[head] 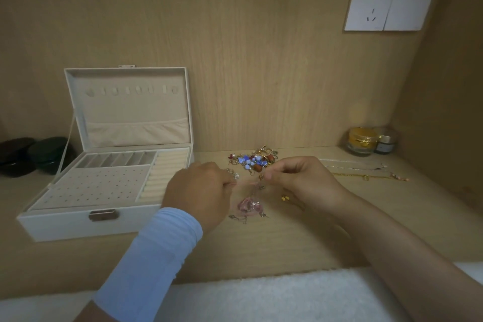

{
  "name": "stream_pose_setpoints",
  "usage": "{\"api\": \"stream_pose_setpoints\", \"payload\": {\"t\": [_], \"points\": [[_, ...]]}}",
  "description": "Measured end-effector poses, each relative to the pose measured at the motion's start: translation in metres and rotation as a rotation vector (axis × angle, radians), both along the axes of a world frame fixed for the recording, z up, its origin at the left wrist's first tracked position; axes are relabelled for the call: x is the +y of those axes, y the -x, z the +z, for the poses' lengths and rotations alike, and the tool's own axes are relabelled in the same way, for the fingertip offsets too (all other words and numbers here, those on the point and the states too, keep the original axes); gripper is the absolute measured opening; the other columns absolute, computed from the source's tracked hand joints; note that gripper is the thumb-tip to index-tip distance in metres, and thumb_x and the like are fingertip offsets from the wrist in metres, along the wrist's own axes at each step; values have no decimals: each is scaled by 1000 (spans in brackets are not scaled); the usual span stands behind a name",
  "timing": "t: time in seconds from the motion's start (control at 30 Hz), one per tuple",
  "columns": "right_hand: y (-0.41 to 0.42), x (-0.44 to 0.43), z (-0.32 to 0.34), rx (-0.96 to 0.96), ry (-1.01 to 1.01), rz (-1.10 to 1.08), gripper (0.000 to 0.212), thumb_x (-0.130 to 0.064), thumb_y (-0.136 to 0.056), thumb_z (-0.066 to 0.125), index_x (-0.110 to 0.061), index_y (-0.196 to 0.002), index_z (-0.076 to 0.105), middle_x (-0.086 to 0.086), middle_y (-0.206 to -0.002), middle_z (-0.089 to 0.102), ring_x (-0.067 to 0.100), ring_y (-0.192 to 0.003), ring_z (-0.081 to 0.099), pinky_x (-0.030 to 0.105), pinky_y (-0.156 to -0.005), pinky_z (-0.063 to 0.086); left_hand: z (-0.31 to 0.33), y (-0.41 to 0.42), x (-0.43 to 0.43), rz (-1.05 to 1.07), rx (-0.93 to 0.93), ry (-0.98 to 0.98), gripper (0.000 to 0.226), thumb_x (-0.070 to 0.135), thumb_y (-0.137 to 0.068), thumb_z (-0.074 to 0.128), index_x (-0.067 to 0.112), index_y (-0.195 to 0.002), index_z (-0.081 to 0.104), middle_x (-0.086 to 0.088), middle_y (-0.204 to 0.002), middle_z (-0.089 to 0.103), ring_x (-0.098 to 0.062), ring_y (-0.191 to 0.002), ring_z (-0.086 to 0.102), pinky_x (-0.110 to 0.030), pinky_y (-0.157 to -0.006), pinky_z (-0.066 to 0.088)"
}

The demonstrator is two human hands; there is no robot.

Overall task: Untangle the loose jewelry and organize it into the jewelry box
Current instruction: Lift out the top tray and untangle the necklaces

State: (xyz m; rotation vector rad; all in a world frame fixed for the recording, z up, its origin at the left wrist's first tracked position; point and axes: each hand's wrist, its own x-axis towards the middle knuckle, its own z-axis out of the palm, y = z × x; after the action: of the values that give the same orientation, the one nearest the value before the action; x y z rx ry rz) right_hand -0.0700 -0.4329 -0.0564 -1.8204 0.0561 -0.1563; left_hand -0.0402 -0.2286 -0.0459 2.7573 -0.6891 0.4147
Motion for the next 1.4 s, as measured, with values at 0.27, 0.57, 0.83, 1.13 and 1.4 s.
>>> {"api": "stream_pose_setpoints", "payload": {"t": [0.27,0.57,0.83,1.13,1.4], "points": [[4,7,6,-9,-43,44,9,-16,-90,70,-12,-84,75,-9,-52,58,9,-44,41,15,-41,31,-11,10,-29,-140,401,834,16,22,-77,77,33,-83,67,14,-72,72,-12,-69,68,-39,-78,57],[4,8,7,-9,-45,0,10,-11,-92,69,-6,-84,73,-5,-64,66,13,-46,48,17,-41,34,-15,-2,-21,-59,360,821,12,23,-78,66,35,-82,66,18,-73,67,-14,-62,63,-31,-68,55],[7,11,8,-38,-44,112,15,-13,-96,61,-5,-86,68,8,-76,66,12,-46,50,14,-42,37,-13,3,-29,-126,471,848,10,35,-86,66,29,-81,72,10,-84,73,-7,-81,68,-31,-82,53],[6,3,7,-65,80,47,12,-17,-89,72,-14,-78,77,-3,-50,56,12,-42,41,22,-44,33,-10,1,-22,-131,578,953,10,13,-87,71,21,-80,74,8,-72,72,4,-53,59,-11,-56,45],[8,4,8,-64,125,93,23,-14,-98,60,-12,-76,65,-15,-45,46,1,-39,36,23,-46,32,-7,3,-21,-236,616,890,13,6,-96,55,14,-100,65,1,-77,66,4,-45,52,-10,-51,43]]}}
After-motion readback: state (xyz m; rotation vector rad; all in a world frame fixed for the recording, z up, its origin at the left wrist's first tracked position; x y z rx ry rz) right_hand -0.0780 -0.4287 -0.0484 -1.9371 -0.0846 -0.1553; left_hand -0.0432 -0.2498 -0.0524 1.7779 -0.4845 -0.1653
